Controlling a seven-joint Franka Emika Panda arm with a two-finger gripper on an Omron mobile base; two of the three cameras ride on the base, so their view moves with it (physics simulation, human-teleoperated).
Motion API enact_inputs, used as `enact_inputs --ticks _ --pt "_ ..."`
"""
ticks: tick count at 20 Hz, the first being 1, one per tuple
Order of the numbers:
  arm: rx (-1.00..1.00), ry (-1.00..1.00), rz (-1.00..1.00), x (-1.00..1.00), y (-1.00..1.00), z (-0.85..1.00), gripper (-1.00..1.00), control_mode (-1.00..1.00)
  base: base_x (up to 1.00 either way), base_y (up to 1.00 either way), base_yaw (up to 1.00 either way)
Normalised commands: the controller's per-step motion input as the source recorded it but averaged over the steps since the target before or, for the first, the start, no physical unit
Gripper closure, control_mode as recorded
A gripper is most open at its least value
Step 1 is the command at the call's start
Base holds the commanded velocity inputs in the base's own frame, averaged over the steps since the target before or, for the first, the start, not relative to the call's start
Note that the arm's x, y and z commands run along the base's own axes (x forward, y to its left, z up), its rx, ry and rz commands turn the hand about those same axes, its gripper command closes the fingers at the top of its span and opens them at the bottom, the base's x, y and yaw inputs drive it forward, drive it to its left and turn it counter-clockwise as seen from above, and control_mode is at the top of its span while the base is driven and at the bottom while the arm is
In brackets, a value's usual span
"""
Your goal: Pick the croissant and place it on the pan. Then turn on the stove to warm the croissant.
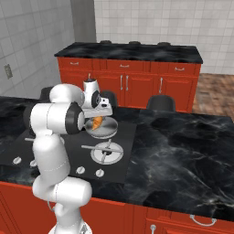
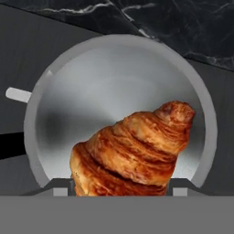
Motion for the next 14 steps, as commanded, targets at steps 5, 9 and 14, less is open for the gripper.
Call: enact_inputs --ticks 5,9,14 --pt "0.0 -0.01 0.0 0.02 -0.01 -0.23 1.0 -1.0 0.0 0.0 0.0" --pt "0.0 -0.02 0.0 0.02 -0.06 -0.16 1.0 -1.0 0.0 0.0 0.0" --pt "0.0 -0.03 0.0 0.0 -0.02 -0.03 -1.0 -1.0 0.0 0.0 0.0"
